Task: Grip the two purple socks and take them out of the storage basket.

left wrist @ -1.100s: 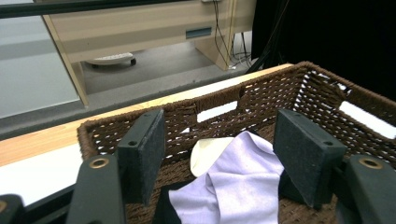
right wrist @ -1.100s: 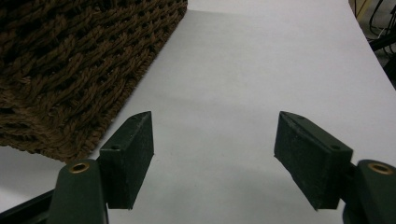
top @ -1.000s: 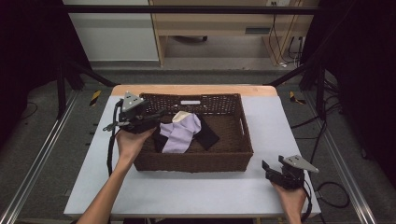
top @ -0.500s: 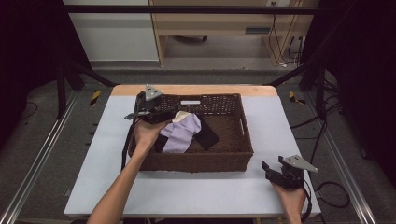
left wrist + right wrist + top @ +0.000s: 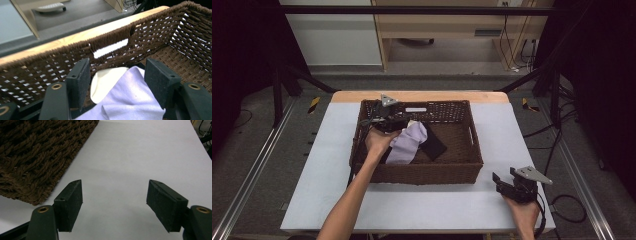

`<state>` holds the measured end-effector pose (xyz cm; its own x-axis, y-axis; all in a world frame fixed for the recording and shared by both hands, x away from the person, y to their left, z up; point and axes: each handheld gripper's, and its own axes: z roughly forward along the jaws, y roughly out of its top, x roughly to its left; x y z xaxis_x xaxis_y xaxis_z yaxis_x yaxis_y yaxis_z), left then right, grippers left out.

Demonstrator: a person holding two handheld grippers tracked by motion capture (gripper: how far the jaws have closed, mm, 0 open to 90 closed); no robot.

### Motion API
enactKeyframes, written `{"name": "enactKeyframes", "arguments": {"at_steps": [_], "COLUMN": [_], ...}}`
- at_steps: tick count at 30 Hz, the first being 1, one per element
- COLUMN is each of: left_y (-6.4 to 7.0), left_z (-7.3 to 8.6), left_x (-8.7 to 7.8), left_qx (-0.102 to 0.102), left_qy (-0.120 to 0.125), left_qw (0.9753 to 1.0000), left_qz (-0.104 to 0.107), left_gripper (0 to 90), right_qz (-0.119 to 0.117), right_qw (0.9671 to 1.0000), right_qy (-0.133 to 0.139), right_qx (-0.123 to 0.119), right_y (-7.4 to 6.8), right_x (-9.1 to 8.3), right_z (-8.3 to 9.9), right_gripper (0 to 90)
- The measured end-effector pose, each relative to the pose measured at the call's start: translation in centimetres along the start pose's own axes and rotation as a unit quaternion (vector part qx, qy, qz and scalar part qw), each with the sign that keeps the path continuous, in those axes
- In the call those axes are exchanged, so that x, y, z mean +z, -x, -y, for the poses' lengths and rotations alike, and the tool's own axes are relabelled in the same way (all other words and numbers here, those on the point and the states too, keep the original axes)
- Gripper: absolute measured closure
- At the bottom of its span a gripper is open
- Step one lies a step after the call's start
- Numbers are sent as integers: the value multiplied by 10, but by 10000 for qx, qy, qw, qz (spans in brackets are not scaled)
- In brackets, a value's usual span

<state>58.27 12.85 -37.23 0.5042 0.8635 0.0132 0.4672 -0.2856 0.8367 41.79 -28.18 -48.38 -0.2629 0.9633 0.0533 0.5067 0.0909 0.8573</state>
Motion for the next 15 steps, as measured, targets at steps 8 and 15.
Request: {"name": "enactKeyframes", "arguments": {"at_steps": [8, 15], "left_y": [-5, -7], "left_z": [10, 14], "left_x": [7, 15], "left_qx": [-30, -92], "left_qy": [-237, -565], "left_qw": [9997, 9983], "left_qz": [-62, 63], "left_gripper": [374, 365], "right_qz": [32, 29], "right_qw": [10000, 10000], "right_qy": [1, -4], "right_qx": [5, -11], "right_y": [0, 0], "right_x": [0, 0], "right_z": [0, 0], "right_gripper": [286, 282]}}
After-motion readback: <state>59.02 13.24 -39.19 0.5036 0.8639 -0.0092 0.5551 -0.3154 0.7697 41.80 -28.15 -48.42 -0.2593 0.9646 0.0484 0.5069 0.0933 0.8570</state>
